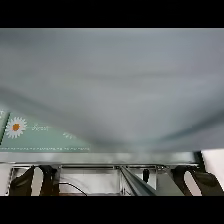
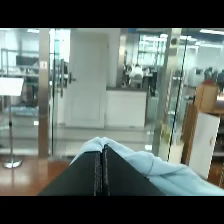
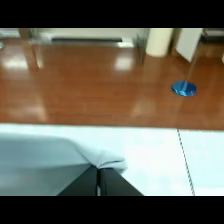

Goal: Fold the shirts.

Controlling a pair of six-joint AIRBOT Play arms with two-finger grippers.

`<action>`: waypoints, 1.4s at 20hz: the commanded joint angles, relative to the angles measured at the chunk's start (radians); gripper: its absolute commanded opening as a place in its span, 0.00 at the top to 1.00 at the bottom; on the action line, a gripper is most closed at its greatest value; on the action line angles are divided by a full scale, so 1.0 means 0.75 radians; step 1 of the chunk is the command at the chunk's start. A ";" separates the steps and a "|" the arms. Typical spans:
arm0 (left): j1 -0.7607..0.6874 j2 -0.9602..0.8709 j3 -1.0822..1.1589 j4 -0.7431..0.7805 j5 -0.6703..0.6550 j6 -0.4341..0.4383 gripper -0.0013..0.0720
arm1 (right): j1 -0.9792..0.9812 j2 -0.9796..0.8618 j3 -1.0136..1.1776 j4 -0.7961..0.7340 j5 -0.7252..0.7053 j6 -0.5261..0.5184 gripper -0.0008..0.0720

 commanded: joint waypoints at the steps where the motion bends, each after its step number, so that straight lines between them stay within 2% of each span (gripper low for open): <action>1: -0.149 0.031 -0.112 0.322 -0.074 -0.125 0.96 | 0.000 0.105 -0.217 -0.054 0.127 0.057 0.95; 3: -0.212 -0.007 -0.257 0.320 -0.123 -0.172 0.96 | 0.000 0.131 -0.443 0.002 0.111 0.074 0.95; 5: -0.258 -0.087 -0.407 0.320 -0.122 -0.180 0.96 | 0.001 0.131 -0.682 0.094 0.019 0.076 0.95; 8: -0.290 -0.319 -0.577 0.275 -0.122 -0.179 0.96 | 0.002 0.087 -1.051 0.231 -0.183 0.070 0.95; 11: -0.358 -0.605 -0.620 0.209 -0.066 -0.165 0.96 | 0.000 -0.059 -1.315 0.226 -0.479 0.071 0.95; 15: -0.445 -0.905 -0.598 0.080 0.147 -0.166 0.96 | 0.000 -0.528 -1.260 0.325 -0.762 0.006 0.95; 20: -0.475 -1.105 -0.521 -0.007 0.218 -0.170 0.96 | 0.000 -1.105 -0.845 0.424 -0.773 -0.035 0.95; 21: -0.475 -1.112 -0.521 -0.010 0.224 -0.170 0.92 | 0.000 -1.176 -0.773 0.461 -0.767 -0.034 0.95; 22: -0.476 -1.115 -0.521 -0.010 0.223 -0.170 0.78 | 0.000 -1.233 -0.712 0.510 -0.771 -0.033 0.88; 23: -0.476 -1.115 -0.521 -0.010 0.204 -0.170 0.47 | 0.000 -1.269 -0.666 0.540 -0.771 -0.033 0.61; 24: -0.469 -1.115 -0.519 -0.008 0.157 -0.174 0.29 | -0.001 -1.289 -0.622 0.547 -0.755 -0.035 0.42; 28: -0.260 -1.097 -0.455 0.151 -0.281 -0.175 0.29 | -0.141 -1.228 -0.491 0.356 -0.462 -0.040 0.43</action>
